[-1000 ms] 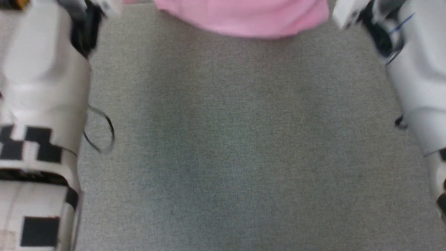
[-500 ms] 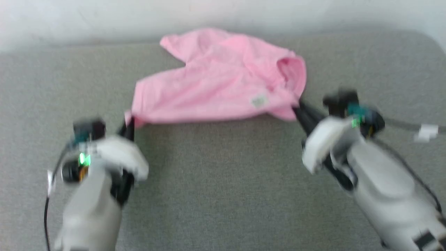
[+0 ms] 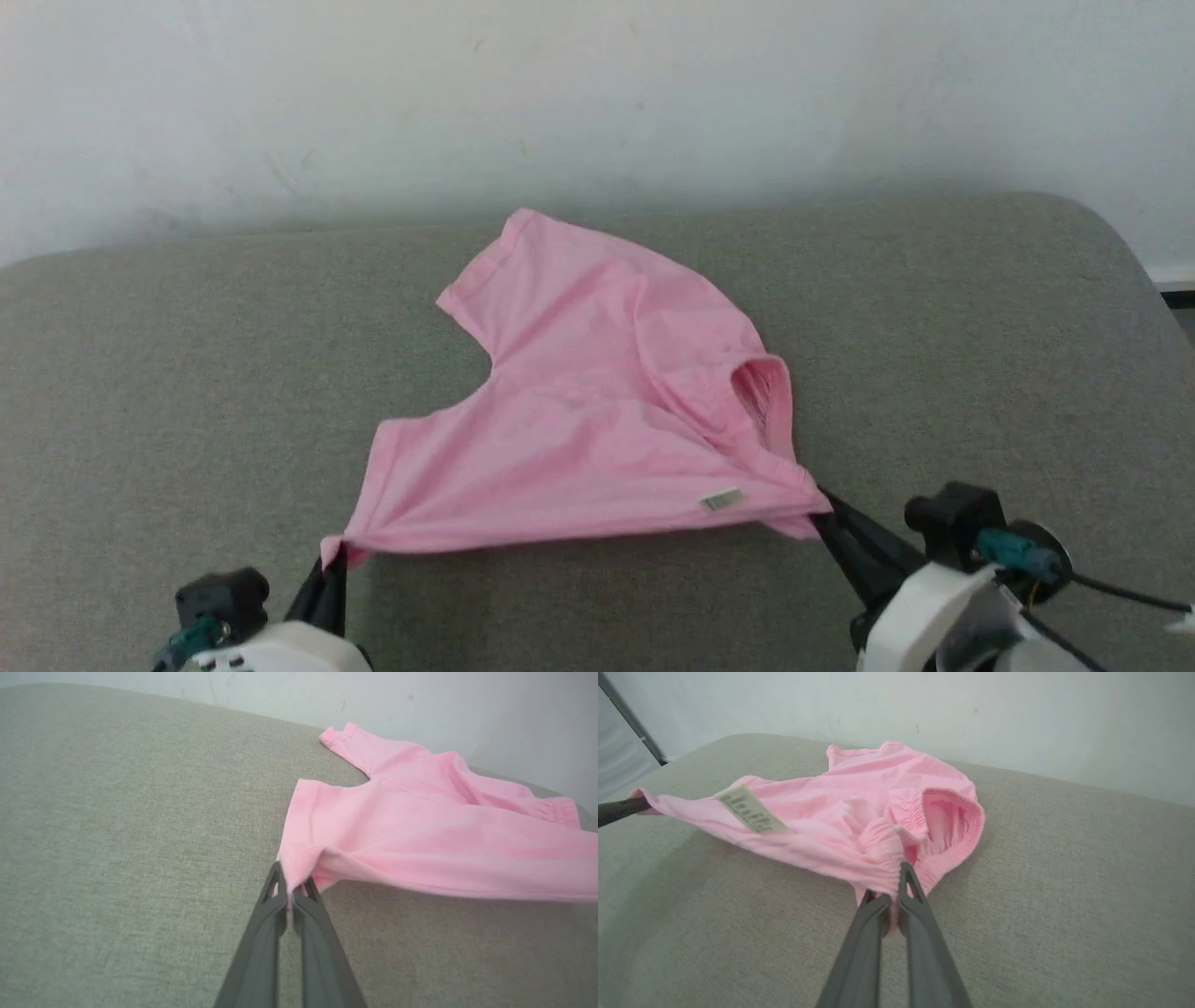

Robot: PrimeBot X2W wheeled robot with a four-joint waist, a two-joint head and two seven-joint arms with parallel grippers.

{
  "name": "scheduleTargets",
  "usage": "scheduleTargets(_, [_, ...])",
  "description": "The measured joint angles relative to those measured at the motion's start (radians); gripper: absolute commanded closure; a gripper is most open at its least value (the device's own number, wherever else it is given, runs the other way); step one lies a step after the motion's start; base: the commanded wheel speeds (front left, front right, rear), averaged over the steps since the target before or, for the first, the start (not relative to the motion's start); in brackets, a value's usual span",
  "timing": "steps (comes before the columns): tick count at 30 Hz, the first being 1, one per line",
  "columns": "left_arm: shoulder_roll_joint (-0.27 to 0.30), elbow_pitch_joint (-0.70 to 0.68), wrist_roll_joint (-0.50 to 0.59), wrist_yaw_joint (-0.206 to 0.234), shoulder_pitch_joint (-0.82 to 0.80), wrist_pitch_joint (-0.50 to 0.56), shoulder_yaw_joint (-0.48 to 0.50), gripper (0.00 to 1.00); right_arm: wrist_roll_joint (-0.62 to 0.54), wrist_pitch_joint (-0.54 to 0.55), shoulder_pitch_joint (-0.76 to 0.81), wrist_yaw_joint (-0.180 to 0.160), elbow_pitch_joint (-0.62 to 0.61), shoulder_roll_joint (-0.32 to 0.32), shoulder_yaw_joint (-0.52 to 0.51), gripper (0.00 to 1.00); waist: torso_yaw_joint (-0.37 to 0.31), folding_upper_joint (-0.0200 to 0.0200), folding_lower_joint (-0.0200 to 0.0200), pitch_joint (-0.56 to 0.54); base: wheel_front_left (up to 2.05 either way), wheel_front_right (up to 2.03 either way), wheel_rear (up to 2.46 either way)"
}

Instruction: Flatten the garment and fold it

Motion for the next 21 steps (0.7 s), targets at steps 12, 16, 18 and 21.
scheduleTargets(12, [0.071, -0.594, 0.012, 0.213, 0.34, 0.276, 0.014, 1.0, -0.132, 0.266, 0.455, 0.0, -0.464, 0.119, -0.221, 1.0, 0.029, 0.0, 0.0002, -0.012, 0.0, 0.0, 0.0])
scheduleTargets(16, [0.1, -0.634, 0.03, 0.212, 0.3, 0.309, 0.015, 1.0, -0.146, 0.3, 0.453, 0.0, -0.504, 0.144, -0.239, 1.0, 0.025, 0.0, 0.0003, 0.009, 0.0, 0.0, 0.0])
scheduleTargets(18, [0.112, -0.623, 0.029, 0.193, 0.232, 0.315, 0.015, 1.0, -0.147, 0.305, 0.412, 0.0, -0.498, 0.151, -0.237, 1.0, 0.021, 0.0, 0.0003, 0.025, 0.0, 0.0, 0.0])
scheduleTargets(21, [0.126, -0.562, 0.02, 0.144, 0.087, 0.319, 0.016, 1.0, -0.147, 0.303, 0.301, 0.0, -0.448, 0.166, -0.238, 1.0, 0.016, 0.0, 0.0005, 0.057, 0.0, 0.0, 0.0])
